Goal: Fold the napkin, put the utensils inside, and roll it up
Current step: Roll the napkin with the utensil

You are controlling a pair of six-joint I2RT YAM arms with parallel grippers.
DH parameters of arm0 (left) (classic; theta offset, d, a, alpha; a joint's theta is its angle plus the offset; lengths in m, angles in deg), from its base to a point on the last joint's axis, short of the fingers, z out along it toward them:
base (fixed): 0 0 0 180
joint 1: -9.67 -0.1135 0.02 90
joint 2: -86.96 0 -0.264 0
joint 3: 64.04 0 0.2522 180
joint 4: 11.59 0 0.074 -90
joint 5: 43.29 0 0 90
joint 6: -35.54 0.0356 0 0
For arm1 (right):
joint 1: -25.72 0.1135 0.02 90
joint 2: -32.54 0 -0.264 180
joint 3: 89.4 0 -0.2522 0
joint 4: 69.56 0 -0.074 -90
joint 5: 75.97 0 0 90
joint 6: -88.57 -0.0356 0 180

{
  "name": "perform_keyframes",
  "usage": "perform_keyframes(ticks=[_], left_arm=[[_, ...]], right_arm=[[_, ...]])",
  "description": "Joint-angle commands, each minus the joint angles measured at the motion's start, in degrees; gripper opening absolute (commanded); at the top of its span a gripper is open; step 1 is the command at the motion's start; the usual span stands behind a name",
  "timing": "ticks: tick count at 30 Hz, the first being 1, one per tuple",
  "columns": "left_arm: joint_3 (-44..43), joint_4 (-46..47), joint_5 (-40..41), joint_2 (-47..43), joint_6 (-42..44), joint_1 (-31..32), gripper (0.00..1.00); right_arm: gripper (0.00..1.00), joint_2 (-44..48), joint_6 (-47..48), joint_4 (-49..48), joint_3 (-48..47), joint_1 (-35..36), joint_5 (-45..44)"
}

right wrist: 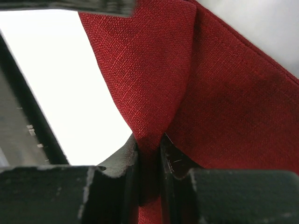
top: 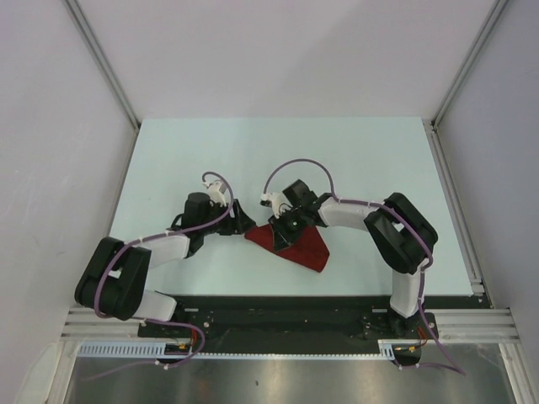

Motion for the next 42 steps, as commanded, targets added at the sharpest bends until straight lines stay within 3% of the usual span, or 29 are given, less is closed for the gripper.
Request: perform_keyframes(ticks=[1, 8, 27, 35, 37, 39, 41, 42], left_arm=[[1.7, 5.0, -1.2, -2.5, 0.7, -0.4, 0.73], [2.4, 10.4, -7.5, -0.6, -1.1, -0.4, 0.71], [3.1, 19.3, -14.6, 4.6, -4.9, 0.5, 0.64], [1.3, 19.4, -17.2, 9.0, -5.8, 1.1, 0.38], [1.1, 19.1, -16.7, 9.7, -5.6, 1.2, 0.27], [0.5, 17.2, -16.0, 9.8, -5.2, 1.3, 0.15], [0.0, 16.1, -15.3, 10.4, -4.8, 1.3, 0.1], [-0.2, 15.7, -15.2, 10.8, -4.7, 1.3, 0.04]], right_arm=[[0.06, -5.2, -2.8, 3.4, 2.4, -2.1, 10.2], [0.06, -7.9, -3.5, 1.4, 1.7, -7.0, 16.1], [0.07, -14.6, -5.2, 2.4, -1.4, -12.1, 20.4], [0.08, -13.7, -6.1, 2.4, -2.0, -12.6, 20.0], [0.12, -12.5, -6.4, 2.9, -2.5, -12.6, 19.0], [0.24, -11.4, -7.1, 3.5, -2.8, -12.7, 17.8], [0.38, -9.1, -7.4, 5.2, -3.7, -12.7, 14.9], [0.41, -8.2, -7.6, 5.8, -3.9, -12.7, 13.5]])
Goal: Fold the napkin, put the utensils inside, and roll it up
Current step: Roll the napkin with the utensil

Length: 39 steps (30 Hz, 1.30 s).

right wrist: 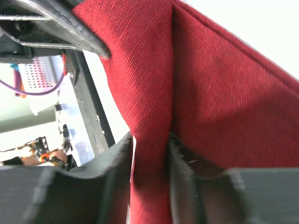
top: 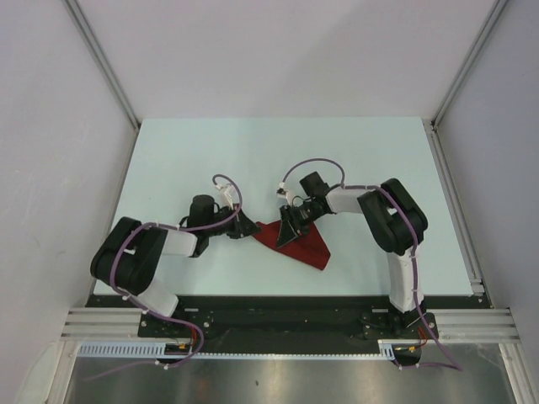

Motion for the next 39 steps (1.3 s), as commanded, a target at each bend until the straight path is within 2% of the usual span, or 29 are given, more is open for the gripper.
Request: perform_keyframes(ticks=[1, 5, 8, 11, 12, 15, 23, 34, 39], left_arm=[[-2.5, -1.3, -0.1, 1.3, 0.9, 0.4, 0.01], [-3.7, -1.9, -0.4, 3.3, 0.6, 0.4, 0.0], [-4.0, -2.1, -0.6, 3.5, 0.5, 0.4, 0.0], [-4.0, -2.6, -0.4, 3.4, 0.7, 0.4, 0.0], [-4.0, -2.6, -0.2, 3.3, 0.7, 0.4, 0.0], [-4.1, -3.1, -0.1, 3.2, 1.0, 0.4, 0.0], [-4.3, -3.7, 0.2, 2.9, 1.3, 0.4, 0.0], [-4.4, -4.3, 0.4, 2.6, 1.6, 0.4, 0.0], [-4.4, -4.5, 0.3, 2.3, 1.8, 0.4, 0.02]], right_arm=[[0.43, 3.6, 1.3, 6.9, -0.8, -1.0, -13.7], [0.52, 10.7, 0.7, 8.4, -0.9, -0.9, -18.0], [0.55, 14.8, 1.7, 8.9, -0.4, 0.8, -24.5], [0.57, 20.3, 3.7, 7.5, 0.6, 6.1, -36.1], [0.58, 22.5, 4.2, 5.6, 1.9, 7.7, -42.6], [0.6, 25.4, 6.5, 1.5, 4.7, 12.9, -50.1], [0.62, 23.2, 13.2, -0.8, 6.2, 22.3, -57.0], [0.6, 17.9, 14.4, 0.2, 5.4, 22.9, -58.4], [0.6, 16.1, 14.4, -0.1, 6.1, 22.9, -62.1]])
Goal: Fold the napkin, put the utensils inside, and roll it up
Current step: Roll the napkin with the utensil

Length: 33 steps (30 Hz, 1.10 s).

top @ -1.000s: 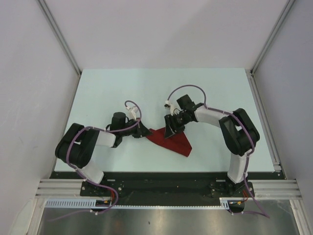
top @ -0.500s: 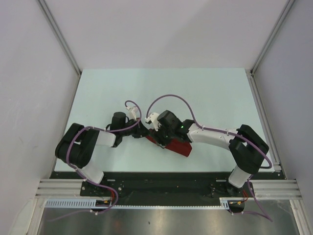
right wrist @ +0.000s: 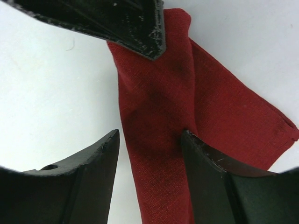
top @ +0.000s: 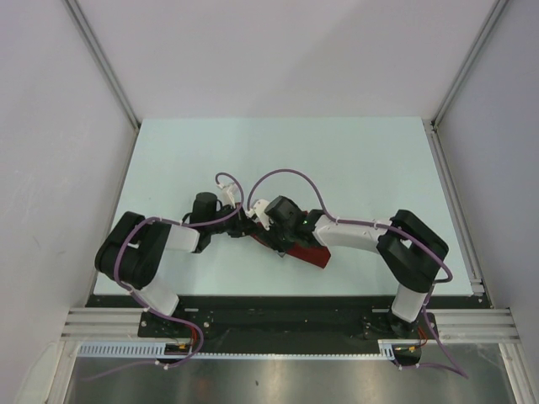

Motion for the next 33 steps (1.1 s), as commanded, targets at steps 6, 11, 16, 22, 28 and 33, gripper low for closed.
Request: perform_keyframes(ticks=[6, 11, 16, 22, 28, 33], left_arm=[[-0.8, -0.8, 0.8, -2.3, 1.8, 0.3, 0.22], [-0.1, -1.8, 2.9, -5.5, 2.9, 0.1, 0.4], [1.3, -3.5, 7.3, -9.1, 3.7, -0.8, 0.57], [3.8, -4.6, 12.1, -14.6, 3.8, -2.7, 0.68], [5.0, -3.6, 13.0, -17.6, 4.0, -2.8, 0.7], [5.0, -1.7, 10.0, -16.4, 3.6, -2.9, 0.7]], right_arm=[[0.6, -4.7, 1.0, 0.6, 0.6, -0.2, -4.9], [0.6, -6.6, -0.3, 1.1, 1.3, -0.9, -4.6], [0.45, -7.2, -2.0, 2.2, 2.1, -2.1, 0.4], [0.22, -6.5, -4.5, 1.6, 3.4, -6.3, 22.7], [0.11, -6.5, -6.5, 0.2, 2.9, -9.9, 37.6], [0.08, -6.1, -8.5, -2.8, 3.0, -12.8, 46.6]])
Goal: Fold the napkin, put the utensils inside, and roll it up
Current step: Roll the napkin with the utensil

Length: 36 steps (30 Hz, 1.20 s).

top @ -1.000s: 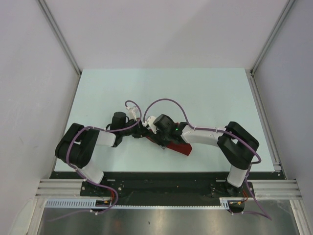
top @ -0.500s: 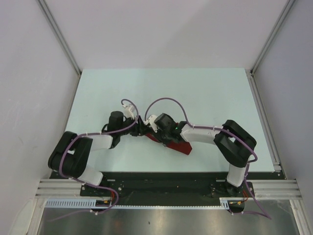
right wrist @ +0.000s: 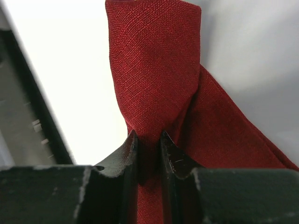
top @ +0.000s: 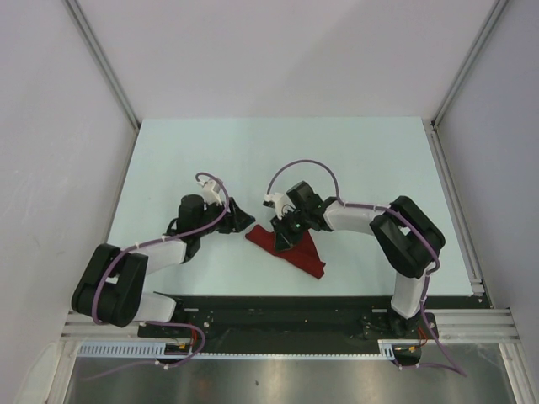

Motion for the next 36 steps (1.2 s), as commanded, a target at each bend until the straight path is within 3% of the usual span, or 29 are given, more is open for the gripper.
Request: perform_keyframes(ticks=[1, 14, 36], left_arm=[[0.4, 3.3, -2.4, 0.0, 0.8, -0.3, 0.7], [-0.6, 8.0, -9.6, 6.2, -1.5, 0.7, 0.68], [-2.0, 15.3, -13.7, 14.4, -6.2, 4.4, 0.63]], right_arm=[[0.08, -1.5, -4.6, 0.3, 1.9, -2.0, 16.9], [0.08, -6.1, -7.8, -3.7, 1.1, -9.7, 23.1], [0.08, -6.0, -9.5, -4.7, 2.3, -9.1, 23.5]])
